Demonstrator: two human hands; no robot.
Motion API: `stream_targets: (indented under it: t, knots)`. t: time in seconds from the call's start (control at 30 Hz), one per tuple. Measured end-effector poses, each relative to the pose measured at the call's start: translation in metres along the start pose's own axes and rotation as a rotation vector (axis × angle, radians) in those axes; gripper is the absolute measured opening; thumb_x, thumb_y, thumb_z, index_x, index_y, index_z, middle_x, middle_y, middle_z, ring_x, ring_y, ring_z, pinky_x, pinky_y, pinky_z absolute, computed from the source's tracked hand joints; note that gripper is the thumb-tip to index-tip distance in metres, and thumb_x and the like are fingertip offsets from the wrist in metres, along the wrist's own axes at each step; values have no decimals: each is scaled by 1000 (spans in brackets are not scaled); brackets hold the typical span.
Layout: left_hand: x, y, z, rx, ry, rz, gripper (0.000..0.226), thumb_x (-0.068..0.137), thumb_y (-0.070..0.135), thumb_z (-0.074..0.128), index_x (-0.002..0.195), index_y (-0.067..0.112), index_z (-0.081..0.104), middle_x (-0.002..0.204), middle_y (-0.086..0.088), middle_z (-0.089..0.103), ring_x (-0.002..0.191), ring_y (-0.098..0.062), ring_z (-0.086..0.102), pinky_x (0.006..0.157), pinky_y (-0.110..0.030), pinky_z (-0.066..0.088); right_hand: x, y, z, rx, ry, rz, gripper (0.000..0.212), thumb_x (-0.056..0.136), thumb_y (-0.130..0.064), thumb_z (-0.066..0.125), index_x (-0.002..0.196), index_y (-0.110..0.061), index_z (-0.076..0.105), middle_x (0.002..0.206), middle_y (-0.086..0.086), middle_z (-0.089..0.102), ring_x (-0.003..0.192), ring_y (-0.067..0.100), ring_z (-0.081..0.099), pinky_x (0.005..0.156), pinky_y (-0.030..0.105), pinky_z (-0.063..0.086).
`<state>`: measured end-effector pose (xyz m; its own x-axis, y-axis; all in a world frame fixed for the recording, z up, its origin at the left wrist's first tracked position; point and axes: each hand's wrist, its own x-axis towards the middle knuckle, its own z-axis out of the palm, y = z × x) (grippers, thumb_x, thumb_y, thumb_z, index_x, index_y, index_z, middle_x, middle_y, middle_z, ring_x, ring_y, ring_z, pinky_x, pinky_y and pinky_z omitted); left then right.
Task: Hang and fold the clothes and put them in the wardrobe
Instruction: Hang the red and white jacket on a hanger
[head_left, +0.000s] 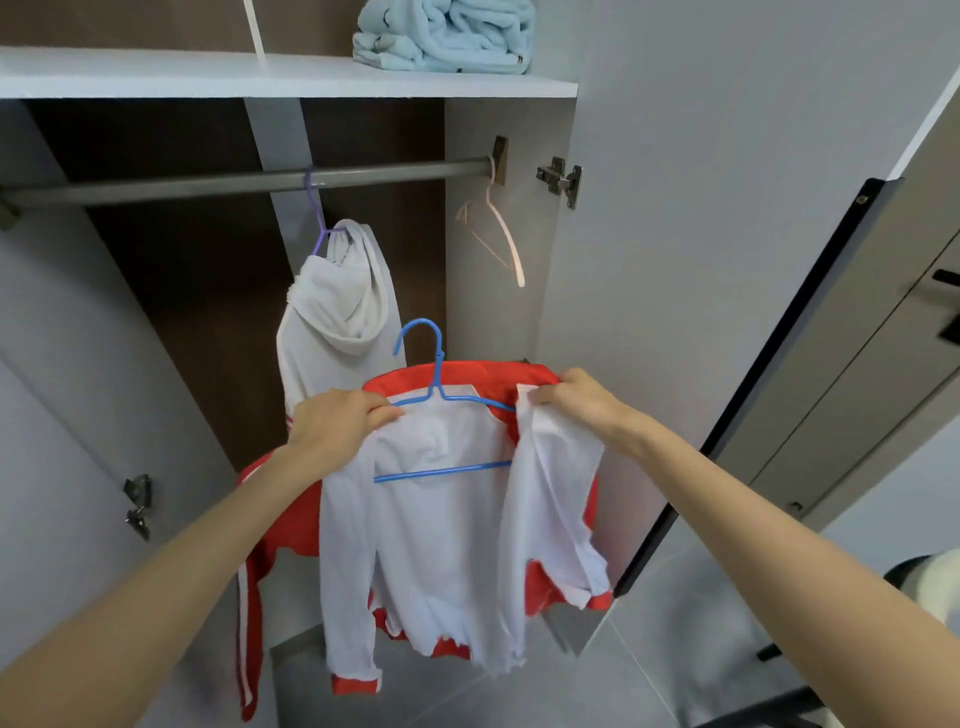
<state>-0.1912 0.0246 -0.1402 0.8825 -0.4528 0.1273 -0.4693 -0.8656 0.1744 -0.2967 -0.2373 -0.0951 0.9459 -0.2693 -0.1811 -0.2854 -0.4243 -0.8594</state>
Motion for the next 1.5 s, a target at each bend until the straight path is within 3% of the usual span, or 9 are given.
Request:
stream_targets:
  t: [0.07, 0.23, 0.33, 0.47, 0.63, 0.7, 0.83, 1.3, 1.5]
  knots:
    - [0, 15, 2, -120, 0, 36, 29, 91, 58, 46, 84, 40, 68, 89, 14, 67, 91, -16, 61, 64, -25, 37, -1, -1, 7, 119, -35, -24, 19, 86, -9, 58, 68, -12, 53, 62, -3, 54, 54, 7, 51, 53, 18, 40]
    - [3, 33, -1, -320, 98, 52, 38, 88, 60, 47, 62, 35, 60, 68, 18, 63, 66, -7, 55, 57, -24, 36, -6, 18, 1, -333, 37, -221, 14, 90, -26, 56, 87, -14, 62, 109, -2, 40, 105, 15, 31, 96, 26, 25]
    - [3, 39, 0, -315, 122, 81, 36, 86, 61, 48, 66, 35, 62, 69, 19, 64, 66, -5, 53, 56, -18, 34, -23, 33, -1, -401, 1, -282, 11, 96, -24, 52, 93, -17, 60, 102, 11, 58, 97, 27, 51, 91, 38, 39]
    - [0, 54, 2, -299, 68, 141, 31, 86, 60, 49, 68, 38, 62, 72, 20, 64, 76, -11, 59, 59, -23, 36, -50, 48, 3, -430, 139, -276, 27, 95, -20, 47, 120, -20, 56, 109, 3, 63, 104, 23, 54, 93, 42, 39]
    - [-17, 91, 16, -291, -11, 282, 24, 88, 59, 49, 80, 42, 64, 82, 18, 69, 88, -19, 64, 71, -29, 46, -104, 58, -4, 64, 273, -129, 8, 71, -29, 58, 76, -35, 59, 60, -24, 53, 61, -3, 47, 62, 13, 38]
    - [-28, 112, 26, -312, -43, 346, 25, 87, 58, 51, 85, 39, 66, 83, 15, 70, 89, -21, 64, 71, -29, 46, -130, 72, -8, 138, 323, -63, 8, 65, -31, 59, 73, -33, 60, 56, -25, 53, 55, -7, 45, 55, 7, 36]
    - [-51, 161, 47, -355, -133, 492, 21, 87, 56, 54, 79, 39, 63, 76, 20, 66, 88, -16, 63, 66, -26, 37, -188, 110, -16, 218, 436, 58, 11, 72, -22, 66, 78, -32, 66, 65, -20, 58, 63, -4, 51, 60, 11, 41]
    - [-178, 397, 95, -375, -446, 1066, 33, 85, 62, 46, 81, 36, 67, 87, 13, 70, 93, -21, 63, 83, -34, 50, -419, 210, -46, 192, 1260, 507, 13, 73, -27, 58, 63, -18, 58, 58, -12, 47, 60, 7, 41, 63, 32, 37]
    - [-238, 497, 123, -381, -521, 1209, 34, 84, 64, 44, 84, 38, 66, 90, 12, 70, 94, -23, 63, 83, -38, 50, -500, 254, -66, 129, 1384, 665, 11, 83, -25, 60, 86, -16, 67, 77, 6, 63, 81, 18, 55, 98, 48, 42]
